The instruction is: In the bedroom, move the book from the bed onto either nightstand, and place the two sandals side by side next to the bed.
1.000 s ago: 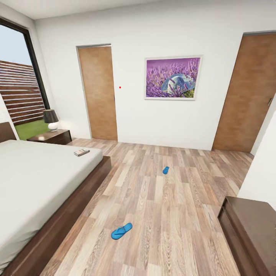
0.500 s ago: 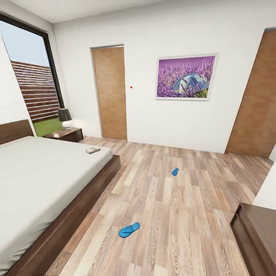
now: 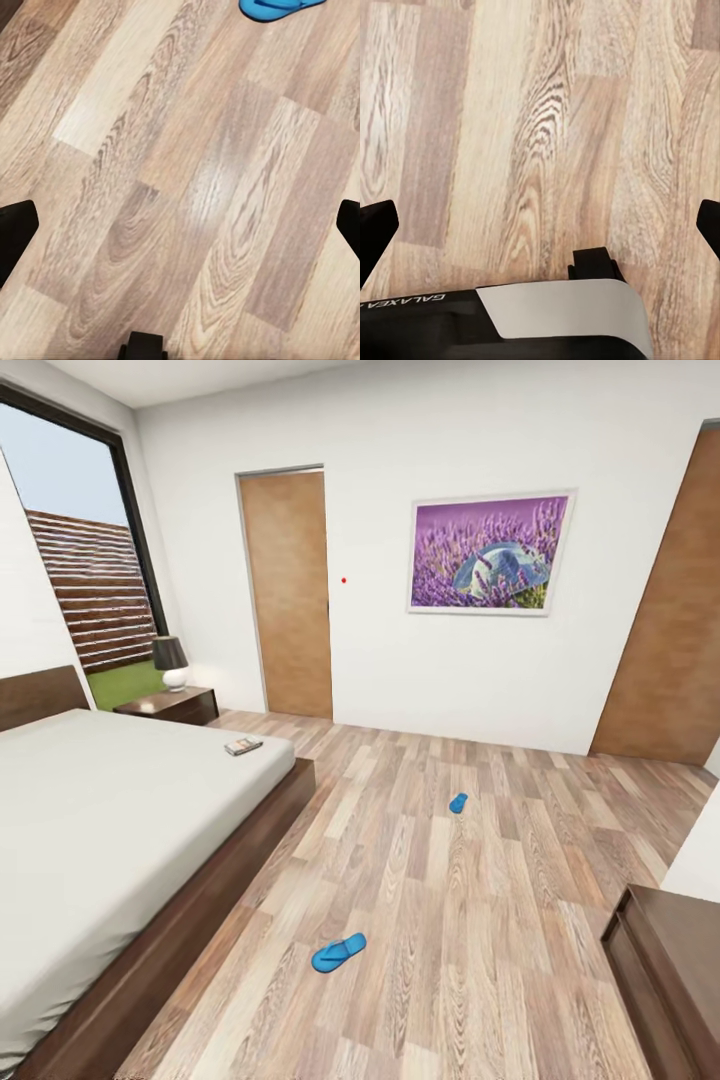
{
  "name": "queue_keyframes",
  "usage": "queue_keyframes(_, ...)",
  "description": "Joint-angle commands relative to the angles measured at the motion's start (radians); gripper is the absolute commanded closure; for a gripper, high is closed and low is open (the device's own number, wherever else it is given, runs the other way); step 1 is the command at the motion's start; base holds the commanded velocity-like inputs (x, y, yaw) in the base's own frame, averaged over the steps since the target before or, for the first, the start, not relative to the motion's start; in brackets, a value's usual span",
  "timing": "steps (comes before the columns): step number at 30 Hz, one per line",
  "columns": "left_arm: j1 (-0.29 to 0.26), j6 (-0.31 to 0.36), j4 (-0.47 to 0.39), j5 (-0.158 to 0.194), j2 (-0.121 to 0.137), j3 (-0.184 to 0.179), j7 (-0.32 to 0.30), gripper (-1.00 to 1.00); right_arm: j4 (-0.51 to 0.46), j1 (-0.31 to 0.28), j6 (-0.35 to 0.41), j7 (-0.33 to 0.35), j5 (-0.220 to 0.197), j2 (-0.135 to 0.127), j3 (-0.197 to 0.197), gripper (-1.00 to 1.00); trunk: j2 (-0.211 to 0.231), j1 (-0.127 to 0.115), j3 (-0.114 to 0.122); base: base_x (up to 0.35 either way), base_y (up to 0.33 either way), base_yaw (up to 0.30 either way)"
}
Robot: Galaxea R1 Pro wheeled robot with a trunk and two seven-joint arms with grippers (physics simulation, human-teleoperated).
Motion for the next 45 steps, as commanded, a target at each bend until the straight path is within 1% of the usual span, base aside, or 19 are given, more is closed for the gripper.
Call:
queue_keyframes(1, 0.0, -0.002, -0.001, 0.01, 0.0, -0.002, 0.002, -1.0, 0.0, -0.001, -0.003, -0.005, -0.01, -0.001, 0.008, -1.0, 0.0, 0.0, -0.002, 0.0, 0.0, 0.0)
queue_keyframes(6, 0.0, -0.002, -0.001, 0.01, 0.0, -0.002, 0.002, -1.0, 0.0, -0.001, -0.003, -0.005, -0.01, -0.001, 0.008, -1.0, 0.0, 0.0, -0.01, 0.0, 0.0, 0.0)
queue_keyframes(12, 0.0, -0.002, -0.001, 0.01, 0.0, -0.002, 0.002, -1.0, 0.0, -0.001, -0.003, -0.005, -0.01, -0.001, 0.007, -1.0, 0.0, 0.0, -0.012, 0.0, 0.0, 0.029)
queue_keyframes(23, 0.0, -0.002, -0.001, 0.01, -0.001, -0.002, 0.002, -1.0, 0.0, -0.001, -0.003, -0.005, -0.01, -0.001, 0.008, -1.0, 0.0, 0.0, -0.012, 0.0, 0.0, 0.256)
queue_keyframes(26, 0.0, -0.002, 0.0, 0.01, -0.001, -0.002, 0.002, -1.0, 0.0, -0.001, -0.003, -0.004, -0.01, -0.001, 0.007, -1.0, 0.0, 0.0, -0.012, 0.015, -0.046, 0.104)
queue_keyframes(45, 0.0, -0.002, 0.001, 0.01, 0.0, -0.002, 0.002, -1.0, 0.0, -0.001, -0.003, -0.005, -0.01, 0.0, 0.008, -1.0, 0.0, 0.0, -0.012, 0.107, -0.267, 0.006)
